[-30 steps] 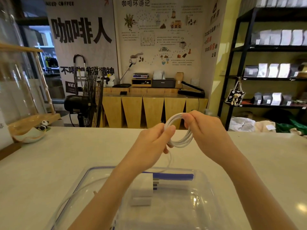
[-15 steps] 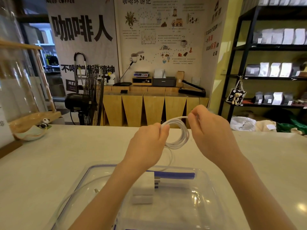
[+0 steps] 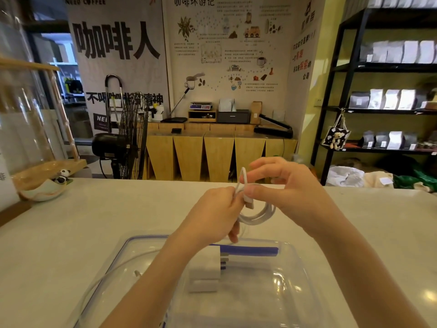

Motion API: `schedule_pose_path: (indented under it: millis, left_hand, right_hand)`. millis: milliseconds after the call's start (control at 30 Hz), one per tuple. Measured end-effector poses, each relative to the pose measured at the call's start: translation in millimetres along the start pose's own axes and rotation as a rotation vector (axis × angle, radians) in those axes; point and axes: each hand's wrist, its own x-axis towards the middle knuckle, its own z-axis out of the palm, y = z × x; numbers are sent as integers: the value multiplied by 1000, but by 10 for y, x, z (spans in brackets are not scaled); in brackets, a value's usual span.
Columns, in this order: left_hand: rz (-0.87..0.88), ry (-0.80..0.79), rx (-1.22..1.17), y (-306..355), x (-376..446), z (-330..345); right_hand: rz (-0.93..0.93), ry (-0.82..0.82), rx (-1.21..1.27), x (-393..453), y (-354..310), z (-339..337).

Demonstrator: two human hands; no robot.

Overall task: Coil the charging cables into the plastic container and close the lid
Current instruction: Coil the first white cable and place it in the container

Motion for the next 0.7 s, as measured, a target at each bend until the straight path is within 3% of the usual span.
schedule_pose_path:
  millis: [133, 233, 367, 567, 700]
  left_hand:
    - [-12, 0, -250, -1, 13, -78]
    - [3, 53, -362, 2, 12, -141]
    - [59, 140, -324, 17, 14, -66]
    - [95, 260, -250, 16, 5, -68]
    - [124, 266, -209, 29, -18, -62]
  right_hand:
    - [-113, 176, -333, 54, 123, 10]
    - [-132, 257, -339, 67, 159, 24]
    - [-153, 322, -400, 27, 118, 73]
    - [-275, 149, -503, 9, 114, 44]
    - [-322, 396, -423, 27, 191, 174]
